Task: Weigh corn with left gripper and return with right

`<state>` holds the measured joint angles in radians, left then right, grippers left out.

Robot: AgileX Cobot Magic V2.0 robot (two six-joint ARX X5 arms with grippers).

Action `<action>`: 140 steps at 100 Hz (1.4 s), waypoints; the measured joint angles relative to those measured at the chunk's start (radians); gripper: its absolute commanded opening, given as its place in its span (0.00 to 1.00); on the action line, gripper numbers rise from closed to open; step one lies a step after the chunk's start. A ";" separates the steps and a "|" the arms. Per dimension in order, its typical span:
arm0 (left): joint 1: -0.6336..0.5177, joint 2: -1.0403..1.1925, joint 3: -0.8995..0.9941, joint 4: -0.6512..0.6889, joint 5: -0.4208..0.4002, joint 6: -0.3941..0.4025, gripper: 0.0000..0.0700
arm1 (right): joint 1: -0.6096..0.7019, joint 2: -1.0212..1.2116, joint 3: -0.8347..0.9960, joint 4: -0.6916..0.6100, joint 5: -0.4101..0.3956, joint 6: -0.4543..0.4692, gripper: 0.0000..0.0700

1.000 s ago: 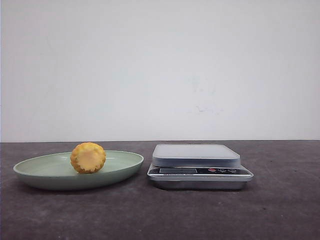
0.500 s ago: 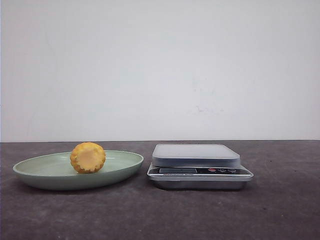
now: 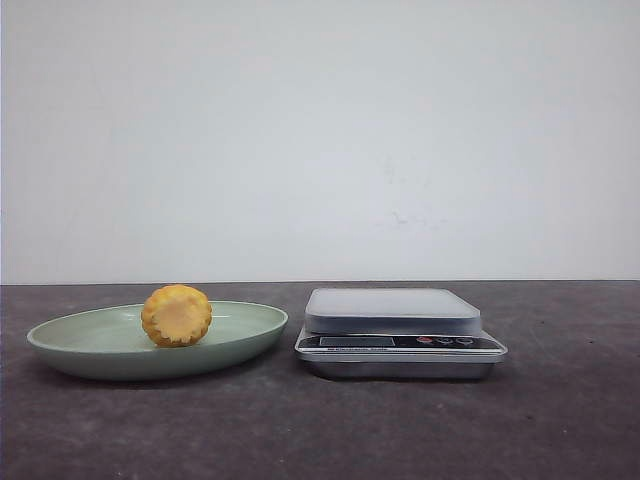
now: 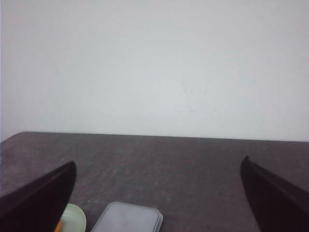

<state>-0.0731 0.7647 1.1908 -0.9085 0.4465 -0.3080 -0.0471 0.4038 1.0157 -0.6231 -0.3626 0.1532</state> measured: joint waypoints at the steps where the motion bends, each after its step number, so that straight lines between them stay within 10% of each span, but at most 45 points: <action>1: -0.002 0.010 0.000 -0.008 0.000 0.000 0.97 | 0.000 0.000 0.000 0.000 0.000 0.000 1.00; 79: -0.214 0.945 0.000 0.143 -0.019 -0.077 0.82 | 0.006 0.000 0.000 -0.096 0.026 0.000 1.00; 86: -0.229 0.981 0.000 0.154 -0.022 -0.077 0.65 | 0.012 0.000 0.000 -0.098 0.027 0.000 1.00; 100: -0.267 0.998 0.000 0.178 -0.026 -0.078 0.00 | 0.019 0.000 0.000 -0.118 0.028 0.000 1.00; 140: -0.317 0.985 0.103 0.153 -0.001 -0.031 0.01 | 0.033 0.000 -0.009 -0.140 0.079 -0.001 1.00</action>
<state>-0.3904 1.7493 1.2934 -0.7551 0.4454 -0.3389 -0.0143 0.4038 1.0069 -0.7635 -0.2832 0.1524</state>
